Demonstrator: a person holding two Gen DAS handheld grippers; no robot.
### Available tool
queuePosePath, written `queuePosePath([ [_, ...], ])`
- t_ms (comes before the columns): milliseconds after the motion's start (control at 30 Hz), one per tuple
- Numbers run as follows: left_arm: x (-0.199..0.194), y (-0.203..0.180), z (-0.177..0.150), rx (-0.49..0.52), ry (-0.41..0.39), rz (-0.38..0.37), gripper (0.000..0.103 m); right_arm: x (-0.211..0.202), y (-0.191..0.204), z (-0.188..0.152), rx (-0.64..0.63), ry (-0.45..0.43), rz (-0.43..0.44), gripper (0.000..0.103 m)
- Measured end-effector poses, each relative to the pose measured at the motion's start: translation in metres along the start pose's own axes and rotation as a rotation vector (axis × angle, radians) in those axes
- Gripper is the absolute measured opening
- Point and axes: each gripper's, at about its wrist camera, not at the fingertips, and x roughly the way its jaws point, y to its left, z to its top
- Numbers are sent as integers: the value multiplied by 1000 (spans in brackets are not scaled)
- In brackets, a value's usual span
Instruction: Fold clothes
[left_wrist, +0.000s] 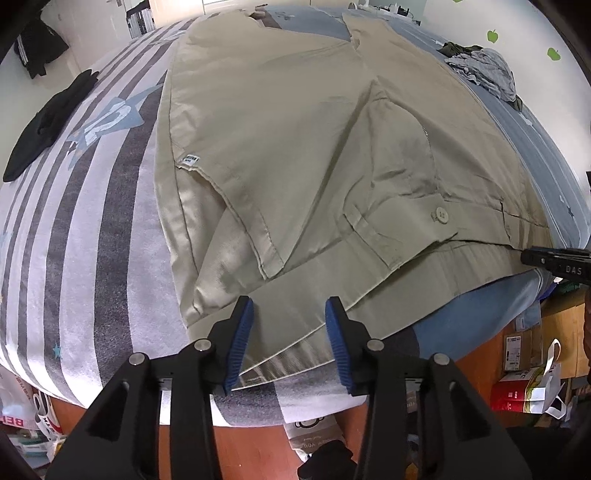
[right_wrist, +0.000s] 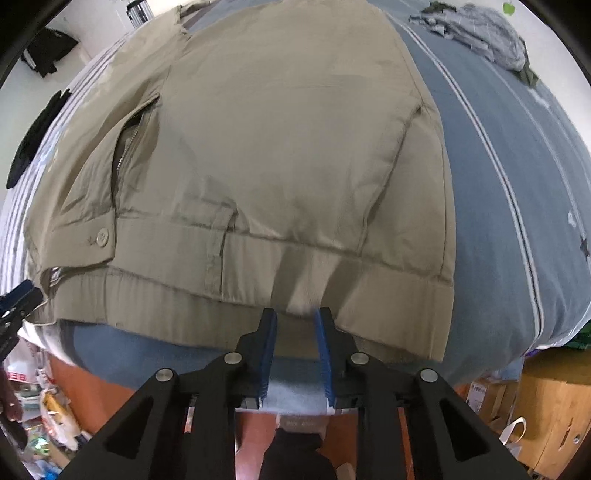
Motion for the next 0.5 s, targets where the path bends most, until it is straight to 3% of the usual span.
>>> queuePosePath([
  [133, -10, 6, -9, -102, 32, -100, 37, -7, -11, -5, 69, 25, 72, 40],
  [500, 11, -20, 1, -134, 52, -227, 37, -6, 8, 4, 47, 43, 145, 43],
])
